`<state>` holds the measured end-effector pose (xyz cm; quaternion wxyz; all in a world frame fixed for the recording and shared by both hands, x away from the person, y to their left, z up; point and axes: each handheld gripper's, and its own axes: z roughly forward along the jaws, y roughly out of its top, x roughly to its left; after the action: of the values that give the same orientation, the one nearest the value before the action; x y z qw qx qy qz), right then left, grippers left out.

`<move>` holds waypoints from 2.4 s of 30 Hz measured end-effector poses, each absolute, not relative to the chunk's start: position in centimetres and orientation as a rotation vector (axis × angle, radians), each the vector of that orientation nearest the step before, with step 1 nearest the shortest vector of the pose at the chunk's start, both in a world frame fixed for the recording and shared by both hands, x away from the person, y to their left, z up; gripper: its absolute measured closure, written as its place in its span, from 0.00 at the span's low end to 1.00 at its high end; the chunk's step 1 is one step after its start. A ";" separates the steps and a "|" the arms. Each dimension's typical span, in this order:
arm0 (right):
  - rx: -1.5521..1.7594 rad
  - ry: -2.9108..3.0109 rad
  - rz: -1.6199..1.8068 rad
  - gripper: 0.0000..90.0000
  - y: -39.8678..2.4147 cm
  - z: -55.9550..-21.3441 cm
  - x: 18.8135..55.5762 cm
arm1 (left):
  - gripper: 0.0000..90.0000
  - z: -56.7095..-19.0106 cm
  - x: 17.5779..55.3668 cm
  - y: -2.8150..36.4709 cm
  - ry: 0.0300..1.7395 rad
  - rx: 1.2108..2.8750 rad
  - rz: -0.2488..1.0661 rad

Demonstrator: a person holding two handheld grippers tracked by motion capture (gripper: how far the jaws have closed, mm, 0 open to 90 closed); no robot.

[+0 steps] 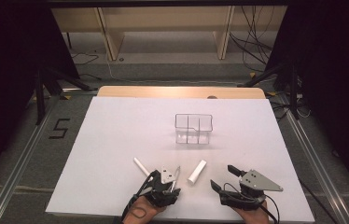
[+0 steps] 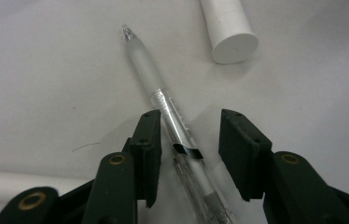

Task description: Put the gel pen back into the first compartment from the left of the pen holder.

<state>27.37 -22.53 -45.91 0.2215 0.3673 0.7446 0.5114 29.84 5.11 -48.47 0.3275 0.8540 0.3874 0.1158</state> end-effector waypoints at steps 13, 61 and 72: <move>1.009 2.063 1.409 0.23 -22.5 -45.9 27.3 | 0.77 -48.6 29.8 5.3 1.032 2.221 0.332; 1.003 2.064 1.414 0.23 -22.5 -45.9 27.3 | 0.88 -48.1 30.3 6.5 1.063 2.129 0.300; 1.039 2.066 1.454 0.23 -22.5 -45.8 27.4 | 0.88 -47.2 30.2 7.0 1.054 2.040 0.310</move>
<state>27.41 -22.46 -45.83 0.2034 0.3722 0.7405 0.5213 30.24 7.00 -47.23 0.4010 0.8066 0.4167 0.1226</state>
